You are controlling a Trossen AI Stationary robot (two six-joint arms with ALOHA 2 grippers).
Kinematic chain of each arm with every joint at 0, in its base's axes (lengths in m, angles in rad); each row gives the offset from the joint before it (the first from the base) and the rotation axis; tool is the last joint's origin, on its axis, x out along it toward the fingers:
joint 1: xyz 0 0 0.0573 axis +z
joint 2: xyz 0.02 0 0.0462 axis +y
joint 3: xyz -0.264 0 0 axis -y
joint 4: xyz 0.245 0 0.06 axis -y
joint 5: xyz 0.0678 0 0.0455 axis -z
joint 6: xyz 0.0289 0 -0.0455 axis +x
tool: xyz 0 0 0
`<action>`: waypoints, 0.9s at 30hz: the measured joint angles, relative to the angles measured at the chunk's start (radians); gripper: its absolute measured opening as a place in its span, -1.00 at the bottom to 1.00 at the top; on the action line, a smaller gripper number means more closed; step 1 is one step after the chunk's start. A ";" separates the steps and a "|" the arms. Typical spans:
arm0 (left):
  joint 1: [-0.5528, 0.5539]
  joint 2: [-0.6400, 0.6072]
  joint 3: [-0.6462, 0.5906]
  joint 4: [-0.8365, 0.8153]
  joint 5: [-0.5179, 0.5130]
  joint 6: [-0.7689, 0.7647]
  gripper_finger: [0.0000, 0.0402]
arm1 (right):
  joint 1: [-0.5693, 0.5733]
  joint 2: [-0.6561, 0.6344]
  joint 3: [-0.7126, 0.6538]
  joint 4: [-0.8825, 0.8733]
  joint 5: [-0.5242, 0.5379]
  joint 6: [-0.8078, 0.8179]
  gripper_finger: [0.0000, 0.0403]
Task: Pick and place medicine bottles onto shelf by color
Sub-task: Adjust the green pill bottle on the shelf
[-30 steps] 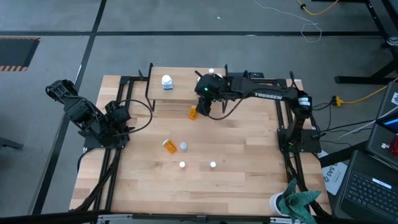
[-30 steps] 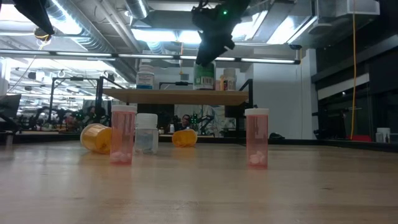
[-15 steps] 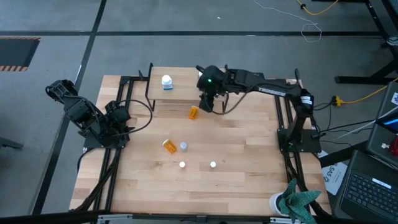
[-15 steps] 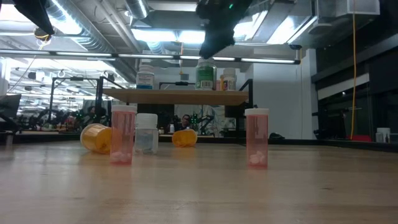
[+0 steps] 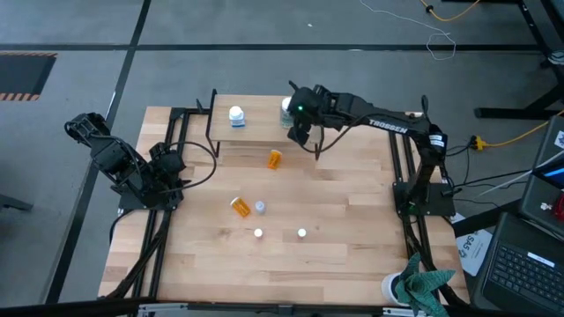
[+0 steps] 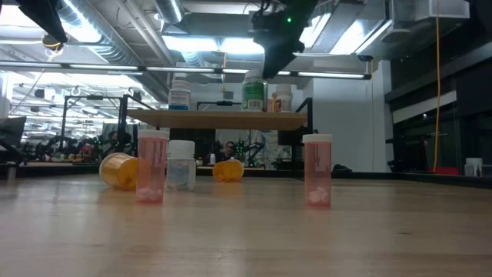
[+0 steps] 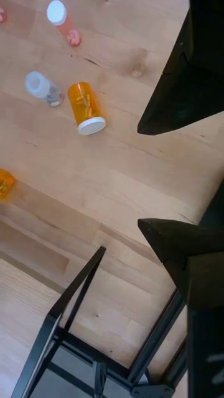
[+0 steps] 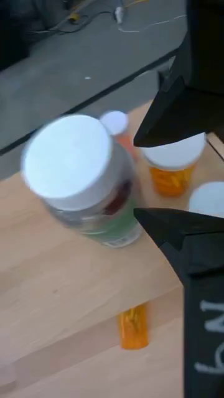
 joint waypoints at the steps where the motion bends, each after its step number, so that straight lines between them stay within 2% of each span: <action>1: 0.000 0.000 0.000 0.000 0.000 0.000 0.13 | -0.007 0.003 0.001 0.005 0.000 -0.010 -0.15; 9: 0.000 0.000 0.000 0.000 0.000 0.000 0.13 | -0.049 0.037 -0.001 0.065 -0.073 -0.025 -0.15; 18: 0.000 0.000 0.000 0.000 0.000 0.000 0.13 | -0.083 0.075 0.001 0.219 -0.114 -0.069 -0.15; 27: 0.000 0.000 0.000 0.001 0.000 0.000 0.13 | -0.109 0.101 -0.001 0.277 -0.147 -0.062 -0.15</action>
